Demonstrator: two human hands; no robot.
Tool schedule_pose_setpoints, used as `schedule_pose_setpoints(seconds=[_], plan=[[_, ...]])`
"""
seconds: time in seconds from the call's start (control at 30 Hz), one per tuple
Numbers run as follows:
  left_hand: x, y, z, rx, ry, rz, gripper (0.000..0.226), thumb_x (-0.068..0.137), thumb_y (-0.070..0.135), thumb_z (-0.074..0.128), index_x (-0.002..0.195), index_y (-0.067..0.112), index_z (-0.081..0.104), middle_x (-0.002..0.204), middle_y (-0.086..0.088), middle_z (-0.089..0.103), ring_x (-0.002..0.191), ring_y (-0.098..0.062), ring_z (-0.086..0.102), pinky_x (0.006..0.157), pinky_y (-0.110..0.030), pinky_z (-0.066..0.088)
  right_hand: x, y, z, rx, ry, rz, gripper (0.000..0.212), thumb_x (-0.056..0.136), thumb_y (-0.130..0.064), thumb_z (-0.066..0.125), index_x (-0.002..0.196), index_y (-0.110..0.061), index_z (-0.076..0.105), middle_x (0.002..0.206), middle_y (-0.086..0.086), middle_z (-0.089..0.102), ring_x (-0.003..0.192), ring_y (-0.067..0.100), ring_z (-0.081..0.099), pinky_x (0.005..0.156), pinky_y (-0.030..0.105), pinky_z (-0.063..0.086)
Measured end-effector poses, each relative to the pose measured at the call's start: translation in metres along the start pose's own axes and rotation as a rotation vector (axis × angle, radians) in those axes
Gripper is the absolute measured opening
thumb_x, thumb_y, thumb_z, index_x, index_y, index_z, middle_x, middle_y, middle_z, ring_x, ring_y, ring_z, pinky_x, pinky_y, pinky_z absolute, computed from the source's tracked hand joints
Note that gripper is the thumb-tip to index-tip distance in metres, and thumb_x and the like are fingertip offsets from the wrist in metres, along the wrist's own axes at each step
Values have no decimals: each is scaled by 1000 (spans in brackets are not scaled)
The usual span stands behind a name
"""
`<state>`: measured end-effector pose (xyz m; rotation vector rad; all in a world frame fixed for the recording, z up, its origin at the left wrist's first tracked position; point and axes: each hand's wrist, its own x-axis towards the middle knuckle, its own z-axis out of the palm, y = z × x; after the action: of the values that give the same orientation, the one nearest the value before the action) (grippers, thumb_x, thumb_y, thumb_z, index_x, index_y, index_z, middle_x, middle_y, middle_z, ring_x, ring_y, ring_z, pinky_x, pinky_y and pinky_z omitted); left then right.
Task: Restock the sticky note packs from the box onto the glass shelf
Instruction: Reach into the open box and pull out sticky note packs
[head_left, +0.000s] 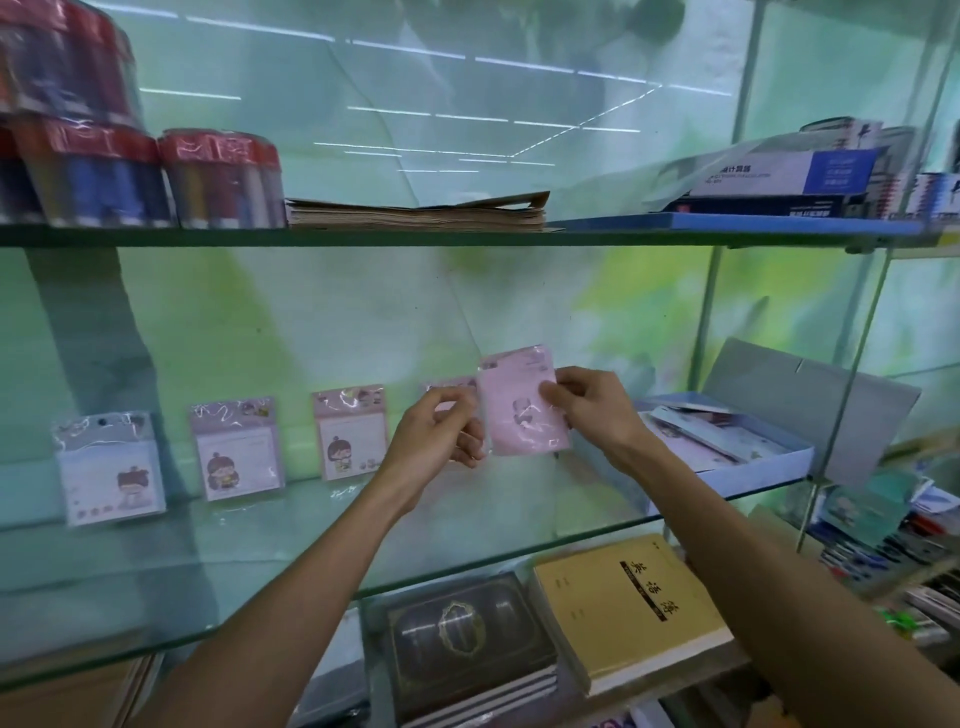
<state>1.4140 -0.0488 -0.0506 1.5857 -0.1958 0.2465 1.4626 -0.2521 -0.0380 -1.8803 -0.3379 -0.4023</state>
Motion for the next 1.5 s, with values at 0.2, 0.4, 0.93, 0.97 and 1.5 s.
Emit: schedule_pose_setpoints(seconds=[0.2, 0.4, 0.93, 0.97, 1.5], plan=[[2, 10, -19, -268, -61, -173, 49, 98, 53, 41, 114, 9, 53, 88, -25, 73, 58, -31, 67, 54, -32, 55, -8, -5, 16, -55, -89, -212, 13, 91, -21, 65, 101, -17, 73, 96, 1, 74, 84, 12, 65, 79, 34, 53], [4, 8, -39, -369, 6, -172, 28, 94, 11, 59, 120, -1, 55, 94, -22, 69, 65, -27, 72, 61, -34, 62, -7, -3, 32, -323, -102, -587, 23, 86, -16, 70, 104, -29, 75, 123, -9, 63, 116, 10, 51, 97, 17, 40], [-9, -12, -73, -304, 71, -46, 16, 95, 5, 57, 107, 5, 67, 91, -7, 75, 75, -20, 69, 65, -28, 59, -7, -16, 65, 190, 11, -74, 16, 93, -20, 61, 108, -19, 64, 97, 3, 71, 85, 15, 65, 64, 22, 55], [-10, -13, -73, -305, 62, -46, 15, 95, 5, 57, 106, 6, 67, 92, -7, 75, 76, -20, 70, 66, -28, 59, -8, -18, 67, 206, -42, -42, 16, 92, -20, 63, 107, -16, 65, 97, 5, 71, 81, 15, 65, 64, 24, 55], [-13, -31, -88, 66, 121, -110, 18, 94, 16, 63, 110, 16, 70, 114, -9, 67, 92, -24, 70, 83, -32, 58, 23, 39, 80, -30, -93, 181, 17, 89, -8, 65, 105, -6, 62, 99, 13, 65, 82, 30, 67, 74, 44, 60]])
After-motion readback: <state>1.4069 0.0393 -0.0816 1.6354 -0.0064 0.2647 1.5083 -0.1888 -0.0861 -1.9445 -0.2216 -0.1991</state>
